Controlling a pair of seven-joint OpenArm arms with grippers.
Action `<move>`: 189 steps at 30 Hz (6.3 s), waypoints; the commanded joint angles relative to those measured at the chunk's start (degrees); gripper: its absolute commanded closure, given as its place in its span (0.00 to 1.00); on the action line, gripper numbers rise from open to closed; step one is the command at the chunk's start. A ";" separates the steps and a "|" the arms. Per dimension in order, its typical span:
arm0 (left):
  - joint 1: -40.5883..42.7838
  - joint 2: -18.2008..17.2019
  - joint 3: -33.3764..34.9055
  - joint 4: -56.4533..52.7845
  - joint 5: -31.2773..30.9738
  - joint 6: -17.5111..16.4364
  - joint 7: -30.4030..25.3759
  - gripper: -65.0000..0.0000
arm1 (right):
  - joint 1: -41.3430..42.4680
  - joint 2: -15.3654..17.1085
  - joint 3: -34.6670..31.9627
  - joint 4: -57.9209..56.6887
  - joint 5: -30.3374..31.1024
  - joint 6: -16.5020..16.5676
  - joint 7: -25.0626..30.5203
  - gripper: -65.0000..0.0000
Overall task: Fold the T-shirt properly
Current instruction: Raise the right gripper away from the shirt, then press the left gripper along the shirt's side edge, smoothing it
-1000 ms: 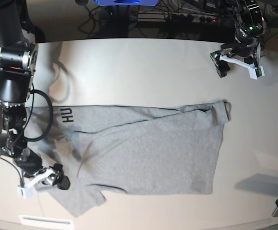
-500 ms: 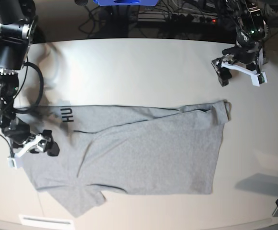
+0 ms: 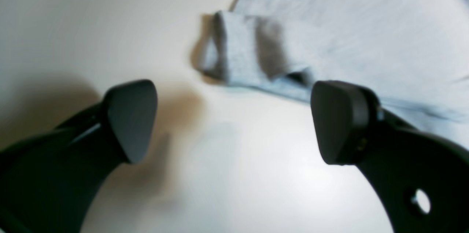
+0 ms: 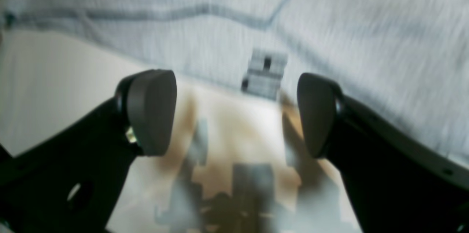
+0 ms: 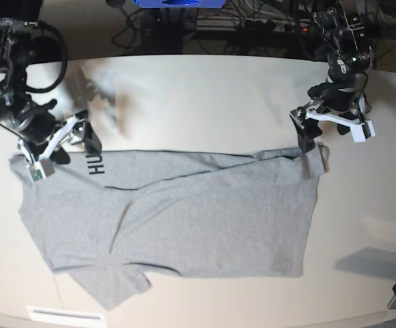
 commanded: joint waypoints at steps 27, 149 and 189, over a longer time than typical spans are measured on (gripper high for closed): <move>-2.67 2.19 -6.30 -10.93 -20.33 -0.43 -4.88 0.22 | -13.29 -9.70 -10.25 2.53 -41.85 0.54 9.45 0.24; -37.66 0.34 -4.45 -32.30 0.59 -0.16 -0.23 1.00 | -12.93 -9.70 -10.60 -4.42 -41.76 0.63 12.35 0.24; -44.17 -2.47 -1.46 -45.39 10.79 -0.43 -2.86 0.91 | -12.93 -9.79 -10.69 -4.42 -41.76 0.72 12.35 0.24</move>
